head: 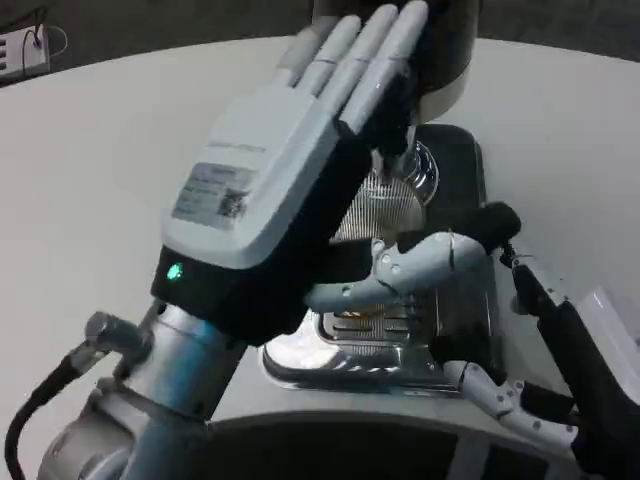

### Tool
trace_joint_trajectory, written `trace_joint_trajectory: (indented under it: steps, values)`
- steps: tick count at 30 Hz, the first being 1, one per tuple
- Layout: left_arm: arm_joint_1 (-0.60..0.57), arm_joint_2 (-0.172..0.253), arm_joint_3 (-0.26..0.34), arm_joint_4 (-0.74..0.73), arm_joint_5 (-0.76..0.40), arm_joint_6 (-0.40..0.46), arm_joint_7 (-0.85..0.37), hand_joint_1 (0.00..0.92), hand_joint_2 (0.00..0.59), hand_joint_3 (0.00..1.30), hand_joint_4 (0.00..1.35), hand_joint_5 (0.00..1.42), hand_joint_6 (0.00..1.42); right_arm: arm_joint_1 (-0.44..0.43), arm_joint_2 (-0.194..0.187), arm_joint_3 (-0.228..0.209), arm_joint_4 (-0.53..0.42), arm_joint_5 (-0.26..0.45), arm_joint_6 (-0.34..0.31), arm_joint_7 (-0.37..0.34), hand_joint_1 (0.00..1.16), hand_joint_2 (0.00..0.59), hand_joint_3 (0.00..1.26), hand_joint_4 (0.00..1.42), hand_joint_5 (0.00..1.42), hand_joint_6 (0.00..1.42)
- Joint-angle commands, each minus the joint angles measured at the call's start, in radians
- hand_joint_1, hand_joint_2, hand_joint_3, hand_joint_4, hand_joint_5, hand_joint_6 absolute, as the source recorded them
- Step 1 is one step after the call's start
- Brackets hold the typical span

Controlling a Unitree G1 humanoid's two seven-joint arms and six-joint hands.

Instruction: Grasp the cup under the faucet to collect the drink, then remove the cup.

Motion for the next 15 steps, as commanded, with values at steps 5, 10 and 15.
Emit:
trace_joint_trajectory:
  steps: [5, 10, 15]
  values:
    - [0.121, -0.025, 0.051, -0.056, 0.062, 0.019, 0.033, 0.000, 0.168, 0.00, 0.00, 0.00, 0.00, -0.015, -0.006, 0.014, 0.032, 0.026, -0.013, -0.008, 0.47, 0.286, 0.01, 0.03, 0.10, 0.29]
    - [0.238, -0.034, 0.065, -0.101, 0.100, 0.046, 0.012, 0.000, 0.162, 0.00, 0.00, 0.00, 0.00, -0.032, -0.010, 0.016, 0.054, 0.034, -0.016, -0.009, 0.47, 0.286, 0.00, 0.02, 0.08, 0.27]
    - [0.374, -0.046, 0.072, -0.149, 0.118, 0.047, 0.010, 0.000, 0.161, 0.00, 0.00, 0.00, 0.00, -0.048, -0.021, 0.022, 0.077, 0.029, -0.033, -0.019, 0.47, 0.283, 0.00, 0.02, 0.07, 0.27]
